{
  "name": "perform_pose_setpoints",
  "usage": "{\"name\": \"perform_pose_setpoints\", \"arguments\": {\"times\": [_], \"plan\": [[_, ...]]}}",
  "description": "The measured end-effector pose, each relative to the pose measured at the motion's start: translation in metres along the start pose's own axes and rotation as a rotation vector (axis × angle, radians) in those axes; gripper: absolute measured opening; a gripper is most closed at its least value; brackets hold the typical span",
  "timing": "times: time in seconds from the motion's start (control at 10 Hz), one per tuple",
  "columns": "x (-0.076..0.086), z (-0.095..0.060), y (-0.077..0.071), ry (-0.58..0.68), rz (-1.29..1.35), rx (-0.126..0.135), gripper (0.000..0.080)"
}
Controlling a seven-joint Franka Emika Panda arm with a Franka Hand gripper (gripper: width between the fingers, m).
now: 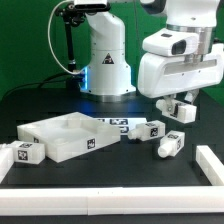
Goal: Assemble one leg
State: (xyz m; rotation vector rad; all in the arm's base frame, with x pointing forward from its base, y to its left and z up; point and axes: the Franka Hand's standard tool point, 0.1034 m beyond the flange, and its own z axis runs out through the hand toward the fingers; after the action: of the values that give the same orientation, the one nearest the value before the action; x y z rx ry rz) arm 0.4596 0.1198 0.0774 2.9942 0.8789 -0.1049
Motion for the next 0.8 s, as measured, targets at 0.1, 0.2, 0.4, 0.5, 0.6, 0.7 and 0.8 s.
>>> {"name": "perform_pose_setpoints", "arguments": {"times": [0.1,0.2,0.4,0.5,0.6,0.7,0.8], "plan": [[0.000,0.000,0.001,0.000,0.002,0.000,0.0282],[0.000,0.000,0.001,-0.001,0.001,0.000,0.0282],[-0.007,0.008,-0.025,-0.007,0.092,0.007,0.0282],[-0.015,0.016,-0.043,-0.024,0.067,0.014,0.0282],[-0.018,0.022,-0.055,-0.026,0.103,0.018,0.0282],[-0.019,0.035,-0.072,-0.020,0.114,0.025,0.0282],[-0.021,0.048,-0.081,-0.022,0.106,0.034,0.0282]]}}
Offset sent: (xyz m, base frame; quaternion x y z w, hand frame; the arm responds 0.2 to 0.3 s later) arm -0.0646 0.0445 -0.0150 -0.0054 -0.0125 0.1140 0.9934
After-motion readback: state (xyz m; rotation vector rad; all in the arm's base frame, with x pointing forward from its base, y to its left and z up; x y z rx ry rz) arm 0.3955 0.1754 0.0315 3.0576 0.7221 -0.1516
